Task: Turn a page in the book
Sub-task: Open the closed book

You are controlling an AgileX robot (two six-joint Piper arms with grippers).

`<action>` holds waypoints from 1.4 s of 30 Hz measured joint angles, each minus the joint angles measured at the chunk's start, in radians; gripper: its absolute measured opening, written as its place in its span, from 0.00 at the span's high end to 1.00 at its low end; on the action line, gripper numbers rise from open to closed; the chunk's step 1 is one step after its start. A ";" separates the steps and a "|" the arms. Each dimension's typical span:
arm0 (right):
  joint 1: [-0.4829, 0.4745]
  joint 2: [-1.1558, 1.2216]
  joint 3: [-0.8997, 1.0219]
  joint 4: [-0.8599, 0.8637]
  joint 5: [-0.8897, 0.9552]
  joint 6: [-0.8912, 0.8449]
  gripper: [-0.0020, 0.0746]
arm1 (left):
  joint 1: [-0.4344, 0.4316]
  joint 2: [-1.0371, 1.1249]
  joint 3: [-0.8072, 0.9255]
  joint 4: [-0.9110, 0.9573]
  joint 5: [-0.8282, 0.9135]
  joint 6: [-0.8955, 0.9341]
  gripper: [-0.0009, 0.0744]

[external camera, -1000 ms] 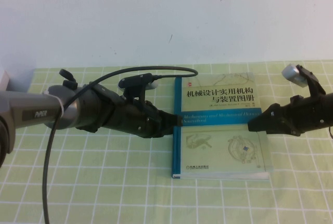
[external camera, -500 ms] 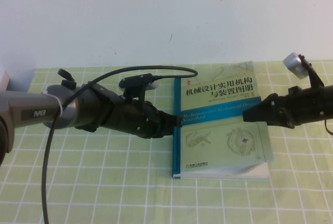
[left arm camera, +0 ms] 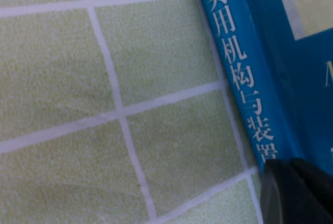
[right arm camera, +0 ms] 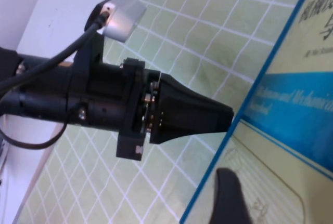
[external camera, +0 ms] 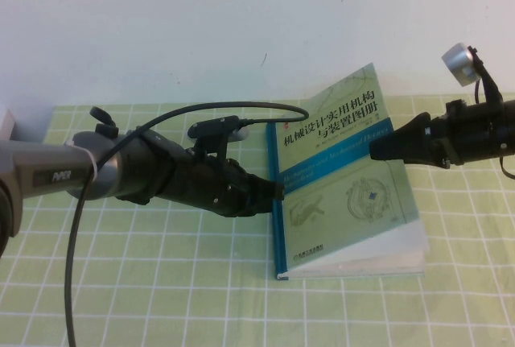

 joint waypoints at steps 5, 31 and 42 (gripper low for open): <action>0.029 0.000 -0.001 0.000 0.000 0.000 0.43 | 0.000 0.000 0.000 0.000 0.000 0.000 0.99; 0.054 0.000 -0.001 -0.379 -0.253 0.262 0.43 | 0.000 0.000 0.000 0.000 0.025 0.007 0.99; 0.054 0.072 -0.009 -0.378 -0.267 0.269 0.43 | 0.000 0.000 0.000 0.000 0.025 0.016 0.99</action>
